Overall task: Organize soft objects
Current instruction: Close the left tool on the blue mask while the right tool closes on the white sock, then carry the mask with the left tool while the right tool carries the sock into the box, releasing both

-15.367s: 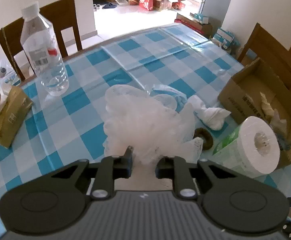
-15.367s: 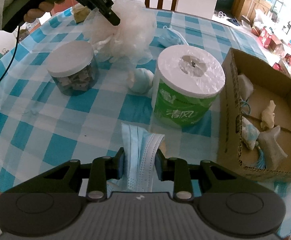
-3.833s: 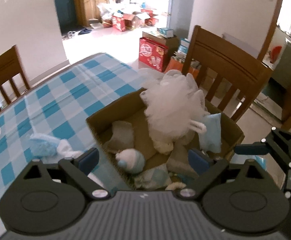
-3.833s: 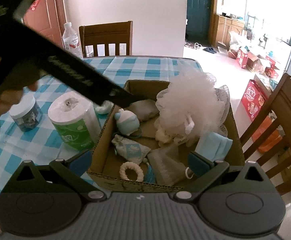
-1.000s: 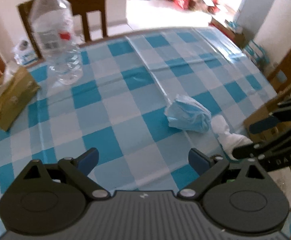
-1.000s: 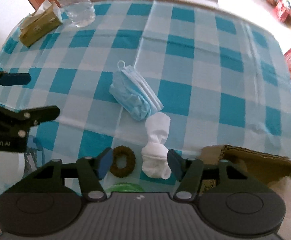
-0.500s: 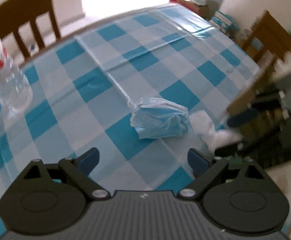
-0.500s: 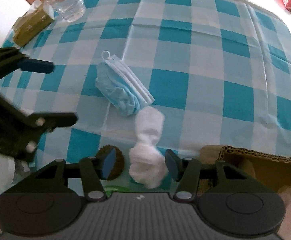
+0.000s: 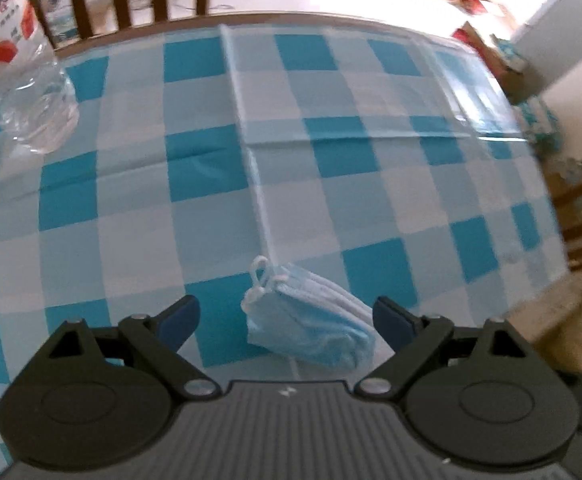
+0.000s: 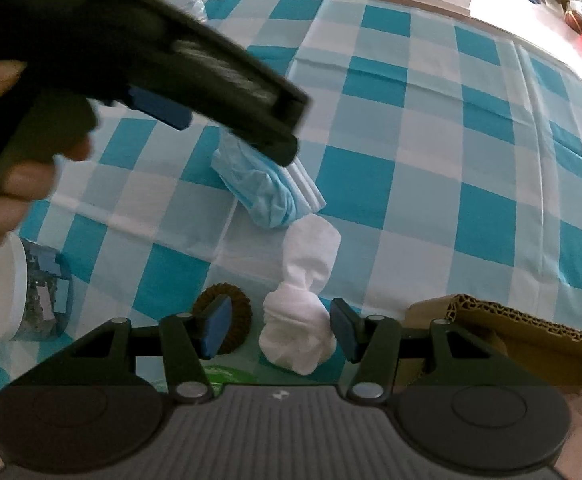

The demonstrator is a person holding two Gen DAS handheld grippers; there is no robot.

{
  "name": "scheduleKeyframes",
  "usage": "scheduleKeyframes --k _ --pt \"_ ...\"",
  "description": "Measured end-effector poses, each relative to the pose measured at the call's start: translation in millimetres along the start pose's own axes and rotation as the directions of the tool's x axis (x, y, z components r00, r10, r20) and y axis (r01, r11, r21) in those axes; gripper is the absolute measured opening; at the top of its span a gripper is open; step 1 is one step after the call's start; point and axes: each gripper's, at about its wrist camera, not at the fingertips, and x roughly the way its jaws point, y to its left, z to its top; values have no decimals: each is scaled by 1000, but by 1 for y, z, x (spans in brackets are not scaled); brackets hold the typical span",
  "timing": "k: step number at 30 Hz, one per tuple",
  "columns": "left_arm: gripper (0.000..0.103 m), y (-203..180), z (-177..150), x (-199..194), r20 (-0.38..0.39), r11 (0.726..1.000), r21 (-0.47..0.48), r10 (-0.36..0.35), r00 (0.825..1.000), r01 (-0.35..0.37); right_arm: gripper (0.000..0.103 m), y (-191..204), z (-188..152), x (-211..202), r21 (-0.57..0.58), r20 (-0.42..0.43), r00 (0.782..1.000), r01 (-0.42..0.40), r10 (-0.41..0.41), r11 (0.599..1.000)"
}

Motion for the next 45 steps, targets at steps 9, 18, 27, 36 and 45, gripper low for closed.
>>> scheduleKeyframes --k 9,18,27,36,45 --pt "91 -12 -9 20 13 984 127 124 992 -125 60 0 -3 -3 -9 19 1000 -10 10 1000" --pt "79 -10 -15 23 -22 951 304 58 998 -49 60 4 -2 -1 -31 9 1000 12 -12 999" --pt "32 -15 -18 18 -53 936 345 -50 997 65 56 3 -2 -1 -20 16 1000 14 -14 1000" --pt "21 -12 -25 -1 1 918 394 -38 999 35 44 2 5 9 -13 -18 999 27 -28 1000" --pt "20 -1 -26 -7 13 927 375 -34 999 27 35 2 9 25 5 -56 998 39 -39 999"
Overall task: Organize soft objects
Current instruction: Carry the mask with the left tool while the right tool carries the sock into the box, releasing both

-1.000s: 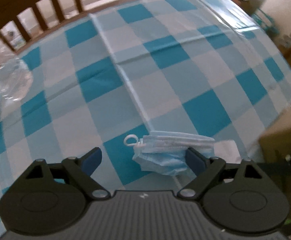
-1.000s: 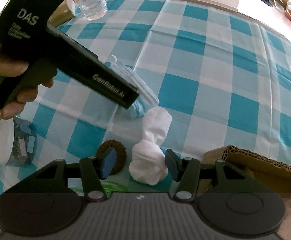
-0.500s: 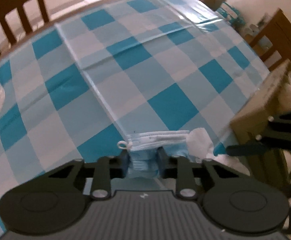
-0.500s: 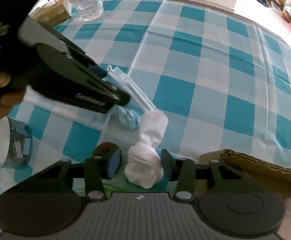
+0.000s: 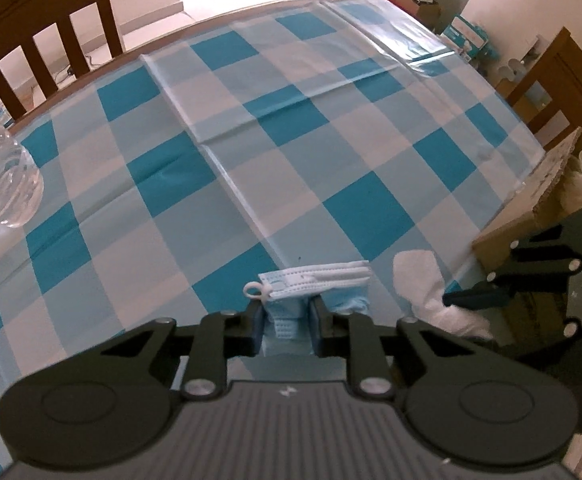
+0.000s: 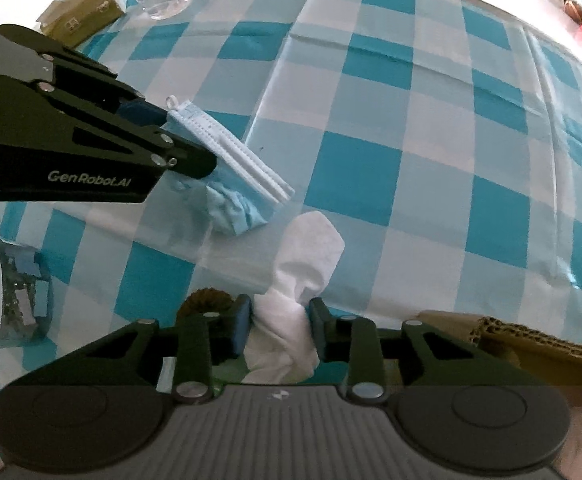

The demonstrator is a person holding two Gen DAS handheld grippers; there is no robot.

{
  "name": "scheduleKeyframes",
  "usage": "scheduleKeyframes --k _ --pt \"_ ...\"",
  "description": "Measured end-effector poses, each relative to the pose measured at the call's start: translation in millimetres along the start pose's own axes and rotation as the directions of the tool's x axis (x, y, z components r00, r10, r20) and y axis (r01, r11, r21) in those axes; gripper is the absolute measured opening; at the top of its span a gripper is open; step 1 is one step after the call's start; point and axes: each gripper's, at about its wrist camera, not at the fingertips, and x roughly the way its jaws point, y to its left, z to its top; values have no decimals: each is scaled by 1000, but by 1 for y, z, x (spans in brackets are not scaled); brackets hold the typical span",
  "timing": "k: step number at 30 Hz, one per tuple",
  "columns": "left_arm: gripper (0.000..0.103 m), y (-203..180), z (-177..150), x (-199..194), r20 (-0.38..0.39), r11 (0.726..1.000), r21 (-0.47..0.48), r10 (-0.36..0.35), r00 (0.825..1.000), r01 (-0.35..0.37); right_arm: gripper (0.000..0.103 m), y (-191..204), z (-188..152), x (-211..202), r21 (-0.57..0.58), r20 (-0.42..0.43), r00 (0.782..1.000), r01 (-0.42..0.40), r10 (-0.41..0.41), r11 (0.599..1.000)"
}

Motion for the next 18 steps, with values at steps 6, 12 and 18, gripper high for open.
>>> scheduleKeyframes --k 6,12,18 --pt "18 3 -4 -10 16 1000 2 8 1000 -8 34 -3 -2 -21 17 47 999 -19 18 1000" --pt "17 -3 -7 -33 47 1000 23 20 999 -21 35 -4 -10 -63 22 131 991 -20 17 1000" --pt "17 -19 -6 -63 95 998 61 12 995 -18 35 -16 -37 -107 57 202 979 -1 -10 998"
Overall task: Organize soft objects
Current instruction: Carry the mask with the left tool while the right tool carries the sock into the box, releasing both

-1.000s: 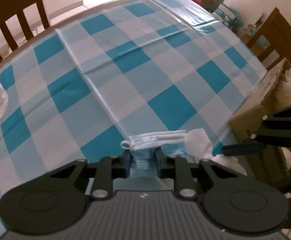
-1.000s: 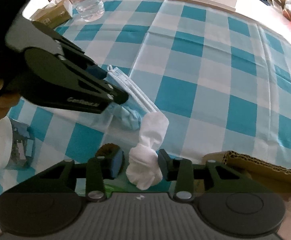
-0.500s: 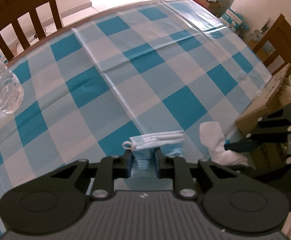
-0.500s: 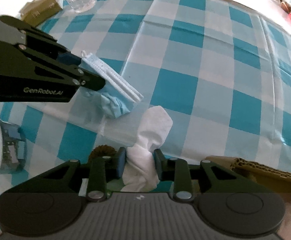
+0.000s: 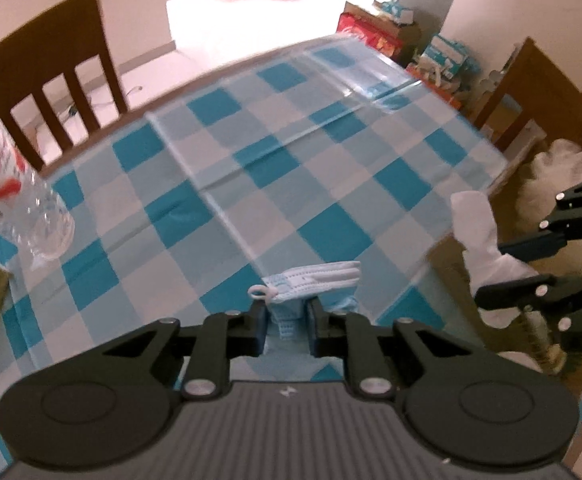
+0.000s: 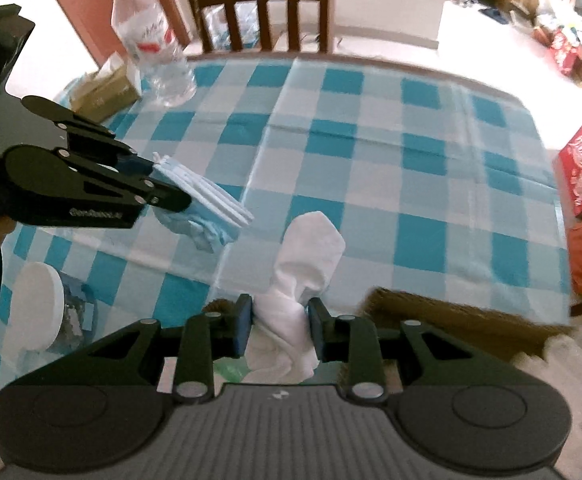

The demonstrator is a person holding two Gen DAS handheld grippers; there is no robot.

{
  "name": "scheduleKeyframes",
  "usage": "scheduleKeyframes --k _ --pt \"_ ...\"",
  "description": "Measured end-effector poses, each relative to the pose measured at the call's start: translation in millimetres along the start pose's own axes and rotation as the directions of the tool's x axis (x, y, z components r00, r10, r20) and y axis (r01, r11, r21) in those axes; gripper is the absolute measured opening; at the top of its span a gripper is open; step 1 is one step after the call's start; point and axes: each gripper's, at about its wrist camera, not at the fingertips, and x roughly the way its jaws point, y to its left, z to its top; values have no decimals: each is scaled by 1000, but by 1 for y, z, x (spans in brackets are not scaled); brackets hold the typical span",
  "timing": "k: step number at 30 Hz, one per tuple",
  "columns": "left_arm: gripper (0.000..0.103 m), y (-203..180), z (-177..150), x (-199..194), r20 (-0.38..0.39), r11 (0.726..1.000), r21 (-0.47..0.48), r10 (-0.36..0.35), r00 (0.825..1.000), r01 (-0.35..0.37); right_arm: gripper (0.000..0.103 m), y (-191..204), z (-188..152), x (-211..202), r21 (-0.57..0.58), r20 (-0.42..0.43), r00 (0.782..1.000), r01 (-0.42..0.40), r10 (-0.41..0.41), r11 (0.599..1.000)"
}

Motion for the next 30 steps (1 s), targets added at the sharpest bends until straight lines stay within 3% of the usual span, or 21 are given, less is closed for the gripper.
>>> scheduleKeyframes --k 9,17,18,20,21,22,24,25,26,30 --pt "17 -64 12 -37 74 991 118 -73 995 64 35 -26 -63 -55 94 35 997 58 -62 994" --pt "17 -154 16 -43 68 948 267 -195 978 170 38 -39 -130 -62 191 -20 994 108 -106 976" --pt "17 -163 16 -42 64 943 279 -205 977 180 41 -40 -137 -62 203 -21 993 115 -113 972" --pt "18 -183 17 -38 54 931 305 -226 973 199 64 -41 -150 -63 222 -16 992 125 -124 967" --pt "18 -192 17 -36 49 927 313 -235 971 208 84 -41 -155 -64 232 -10 991 131 -133 964" --pt "24 -200 17 -34 43 923 320 -242 969 216 94 -41 -161 -67 242 3 990 138 -143 960" --pt "49 -215 15 -31 31 911 339 -261 965 235 96 -42 -170 -72 258 25 990 131 -142 957" --pt "72 -222 14 -28 26 907 345 -265 964 240 96 -43 -173 -74 270 30 990 126 -139 955" --pt "87 -226 13 -27 29 906 350 -263 964 236 97 -44 -177 -76 286 35 990 123 -139 950" --pt "88 -233 11 -27 62 917 340 -243 968 209 100 -47 -186 -80 323 39 988 130 -150 937"
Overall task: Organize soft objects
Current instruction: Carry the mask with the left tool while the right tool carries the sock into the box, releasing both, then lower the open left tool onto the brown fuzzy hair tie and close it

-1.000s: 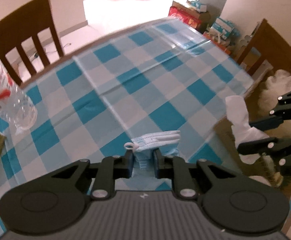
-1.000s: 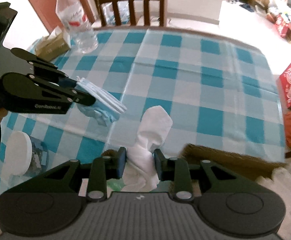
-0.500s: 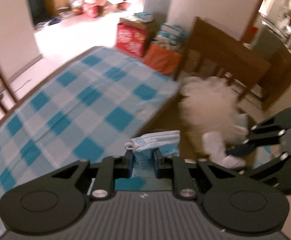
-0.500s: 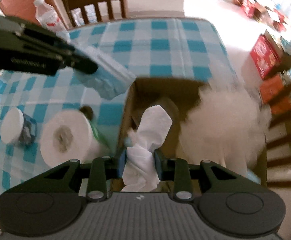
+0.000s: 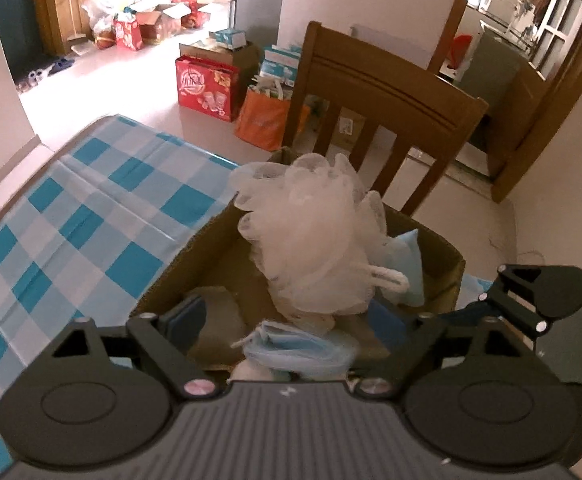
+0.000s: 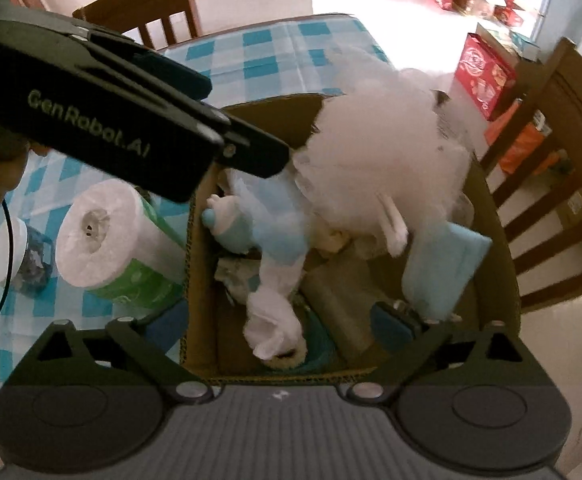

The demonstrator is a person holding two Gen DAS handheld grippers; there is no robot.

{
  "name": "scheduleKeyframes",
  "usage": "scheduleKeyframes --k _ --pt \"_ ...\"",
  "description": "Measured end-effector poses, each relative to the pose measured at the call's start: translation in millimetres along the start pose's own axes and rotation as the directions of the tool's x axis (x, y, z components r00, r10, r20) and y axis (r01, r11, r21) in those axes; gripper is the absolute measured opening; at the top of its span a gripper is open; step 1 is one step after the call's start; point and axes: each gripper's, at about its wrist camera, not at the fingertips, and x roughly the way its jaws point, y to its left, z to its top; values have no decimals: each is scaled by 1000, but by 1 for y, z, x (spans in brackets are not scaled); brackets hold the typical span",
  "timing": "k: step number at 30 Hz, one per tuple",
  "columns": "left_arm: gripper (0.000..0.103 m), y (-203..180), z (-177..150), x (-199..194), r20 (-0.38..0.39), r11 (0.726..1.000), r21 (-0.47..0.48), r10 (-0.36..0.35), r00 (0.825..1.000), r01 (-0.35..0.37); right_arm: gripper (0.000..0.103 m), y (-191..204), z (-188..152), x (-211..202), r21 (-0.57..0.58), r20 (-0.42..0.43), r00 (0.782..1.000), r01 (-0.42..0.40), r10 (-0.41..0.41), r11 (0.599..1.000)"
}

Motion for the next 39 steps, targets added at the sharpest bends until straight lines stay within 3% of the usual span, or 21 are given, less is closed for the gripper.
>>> scheduleKeyframes --k 3,10,24,29,34,39 --pt "89 0 0 -2 0 1000 -23 -9 1000 9 100 -3 -4 -2 24 2 1000 -1 1 1000" --pt "91 -1 -10 -26 14 998 -26 51 999 -50 100 -1 -3 -8 68 12 1000 9 -10 998" --pt "93 29 -34 -76 51 980 -91 181 982 -176 100 32 11 -28 -26 81 994 72 -69 997" --pt "93 66 -47 -83 27 949 -187 261 965 -252 101 43 17 -27 -61 90 995 50 -44 997" --pt "93 109 -63 -73 -50 892 -302 339 940 -337 101 52 23 -22 -90 86 996 38 -30 995" --pt "92 142 -83 -44 -139 847 -405 314 939 -344 101 56 29 -13 -100 74 997 35 -27 994"
